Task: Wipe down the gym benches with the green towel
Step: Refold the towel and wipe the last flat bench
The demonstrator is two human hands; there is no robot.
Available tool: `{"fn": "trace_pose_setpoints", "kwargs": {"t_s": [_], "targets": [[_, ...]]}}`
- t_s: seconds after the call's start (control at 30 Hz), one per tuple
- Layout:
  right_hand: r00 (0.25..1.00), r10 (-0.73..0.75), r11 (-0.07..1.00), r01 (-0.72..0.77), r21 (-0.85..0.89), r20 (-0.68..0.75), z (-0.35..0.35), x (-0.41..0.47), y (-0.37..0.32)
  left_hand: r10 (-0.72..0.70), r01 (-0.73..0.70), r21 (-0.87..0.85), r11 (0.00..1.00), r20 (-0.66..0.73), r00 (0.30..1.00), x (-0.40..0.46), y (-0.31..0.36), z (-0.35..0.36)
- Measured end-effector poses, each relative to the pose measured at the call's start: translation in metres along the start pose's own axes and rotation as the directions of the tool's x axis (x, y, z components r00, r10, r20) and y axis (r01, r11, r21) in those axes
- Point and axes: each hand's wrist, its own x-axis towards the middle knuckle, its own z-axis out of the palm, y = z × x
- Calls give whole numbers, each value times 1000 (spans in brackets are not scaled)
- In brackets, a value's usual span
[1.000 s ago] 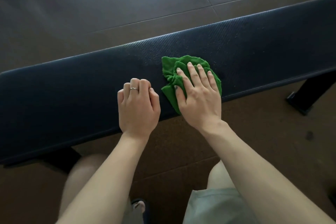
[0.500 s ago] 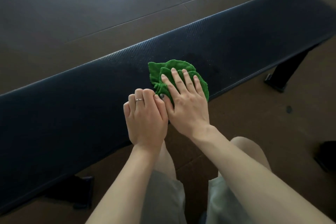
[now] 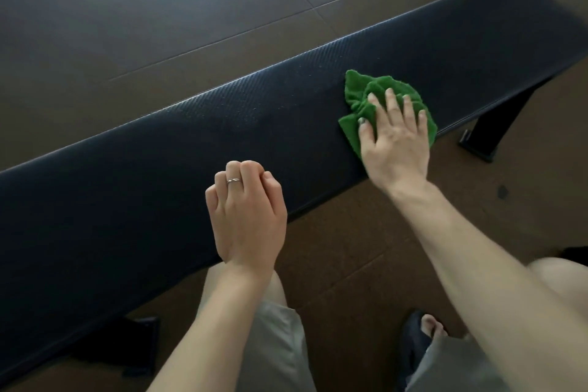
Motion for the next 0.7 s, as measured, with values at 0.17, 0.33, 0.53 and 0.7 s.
{"fn": "trace_pose_setpoints", "kwargs": {"t_s": [0.17, 0.33, 0.53, 0.7], "targets": [[947, -318, 947, 315, 66, 49, 16, -66, -64, -86, 79, -75, 994, -87, 992, 1, 2, -7], [827, -537, 795, 432, 425, 164, 0, -64, -57, -55, 43, -77, 996, -174, 983, 4, 27, -13], [926, -378, 876, 364, 316, -16, -34, 51, 38, 37, -49, 143, 988, 85, 996, 20, 101, 15], [929, -338, 941, 335, 42, 153, -18, 77, 75, -32, -64, 326, 943, 282, 959, 11, 110, 50]]}}
